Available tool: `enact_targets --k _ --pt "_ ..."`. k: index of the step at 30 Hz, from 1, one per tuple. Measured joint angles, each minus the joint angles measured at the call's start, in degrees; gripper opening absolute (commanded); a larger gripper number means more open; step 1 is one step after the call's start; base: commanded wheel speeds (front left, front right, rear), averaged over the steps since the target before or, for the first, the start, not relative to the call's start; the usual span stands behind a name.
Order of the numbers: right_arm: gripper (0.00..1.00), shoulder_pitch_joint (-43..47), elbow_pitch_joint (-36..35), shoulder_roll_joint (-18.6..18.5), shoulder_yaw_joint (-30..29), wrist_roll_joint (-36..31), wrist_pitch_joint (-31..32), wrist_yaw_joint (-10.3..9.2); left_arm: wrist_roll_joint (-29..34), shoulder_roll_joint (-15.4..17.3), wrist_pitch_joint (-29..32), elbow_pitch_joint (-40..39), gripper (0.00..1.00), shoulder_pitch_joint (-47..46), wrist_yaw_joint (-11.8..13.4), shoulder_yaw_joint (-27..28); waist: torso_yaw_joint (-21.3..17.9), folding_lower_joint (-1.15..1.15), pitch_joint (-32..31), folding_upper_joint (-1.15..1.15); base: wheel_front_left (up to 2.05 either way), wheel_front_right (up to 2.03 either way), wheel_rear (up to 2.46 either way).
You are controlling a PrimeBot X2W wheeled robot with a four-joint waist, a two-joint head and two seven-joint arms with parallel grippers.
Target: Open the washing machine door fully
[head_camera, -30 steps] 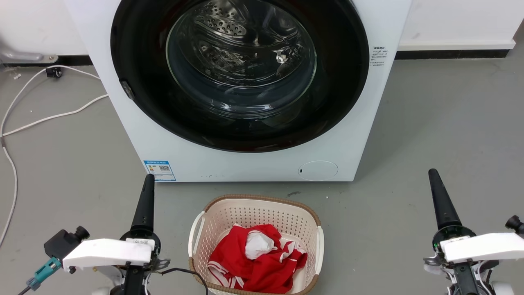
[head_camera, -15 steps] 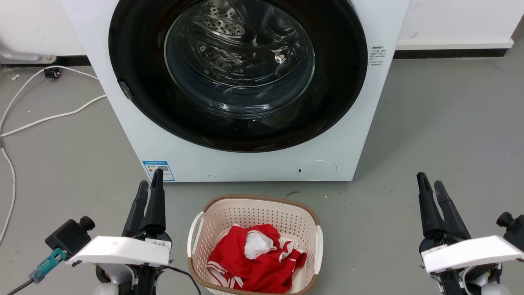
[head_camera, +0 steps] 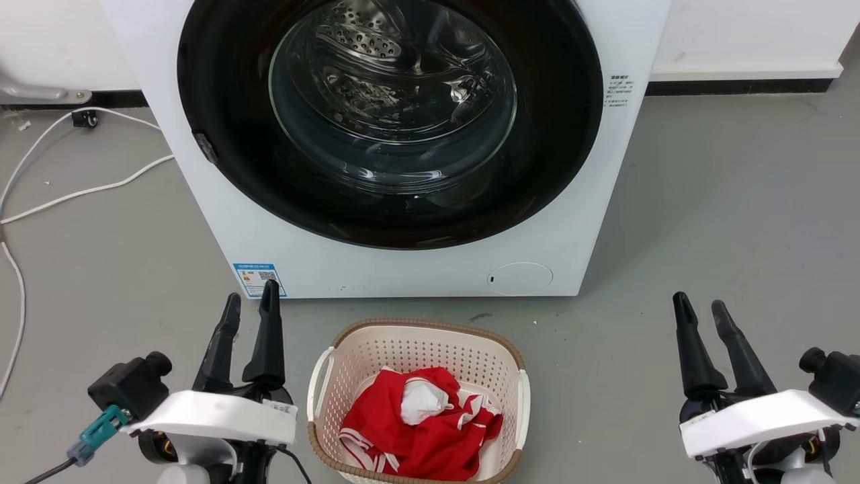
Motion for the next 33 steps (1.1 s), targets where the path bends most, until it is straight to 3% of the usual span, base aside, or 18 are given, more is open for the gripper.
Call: enact_targets --k 16,33 --pt "1.0 0.9 -1.1 0.0 0.2 -11.1 0.5 0.0 13.1 0.1 -2.5 0.8 1.0 0.7 0.1 -1.9 0.1 0.0 -0.2 0.0 0.0 0.0 0.0" --pt "1.0 1.4 -2.5 0.0 0.7 -20.9 0.7 0.01 22.9 0.7 -4.6 1.6 1.0 0.9 1.8 -3.2 -0.1 0.0 -0.2 0.0 0.0 0.0 0.0"
